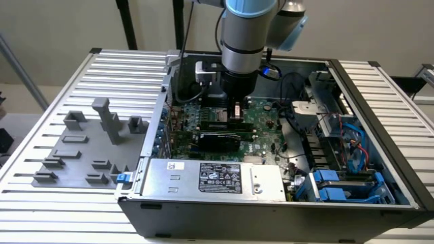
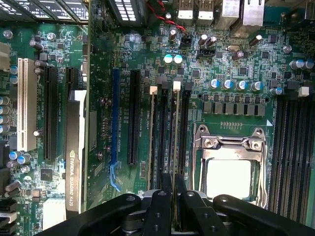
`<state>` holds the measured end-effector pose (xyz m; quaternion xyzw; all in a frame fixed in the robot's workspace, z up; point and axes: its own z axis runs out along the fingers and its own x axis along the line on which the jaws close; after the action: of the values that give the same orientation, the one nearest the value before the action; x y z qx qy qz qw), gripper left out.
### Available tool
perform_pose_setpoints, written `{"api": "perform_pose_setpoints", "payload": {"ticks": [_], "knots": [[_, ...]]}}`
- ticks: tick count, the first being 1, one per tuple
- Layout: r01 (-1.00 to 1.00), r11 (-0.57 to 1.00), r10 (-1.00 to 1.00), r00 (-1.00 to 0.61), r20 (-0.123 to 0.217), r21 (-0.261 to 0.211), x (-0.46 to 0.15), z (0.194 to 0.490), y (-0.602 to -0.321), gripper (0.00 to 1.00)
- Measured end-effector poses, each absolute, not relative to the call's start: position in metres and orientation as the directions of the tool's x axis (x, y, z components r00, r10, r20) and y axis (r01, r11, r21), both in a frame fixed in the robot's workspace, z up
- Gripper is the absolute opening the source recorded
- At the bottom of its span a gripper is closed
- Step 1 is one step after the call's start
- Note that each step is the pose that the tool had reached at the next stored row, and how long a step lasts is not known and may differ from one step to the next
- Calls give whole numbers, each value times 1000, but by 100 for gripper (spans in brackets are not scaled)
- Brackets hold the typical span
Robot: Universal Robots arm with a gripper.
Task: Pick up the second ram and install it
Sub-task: 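Insert the second ram into the second slot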
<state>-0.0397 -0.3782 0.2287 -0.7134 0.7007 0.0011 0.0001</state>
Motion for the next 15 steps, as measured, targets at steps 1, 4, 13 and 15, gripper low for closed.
{"api": "perform_pose_setpoints", "payload": {"ticks": [1, 4, 13, 15], "knots": [[-1000, -18, -1000, 18, -2, 2, -40, 228, -378, 14], [-1000, -18, -1000, 18, -2, 2, -40, 227, -378, 14], [-1000, -19, -1000, 19, -6, 1, -40, 226, -378, 14], [-1000, -19, -1000, 19, -7, 1, -40, 226, -378, 14]]}}
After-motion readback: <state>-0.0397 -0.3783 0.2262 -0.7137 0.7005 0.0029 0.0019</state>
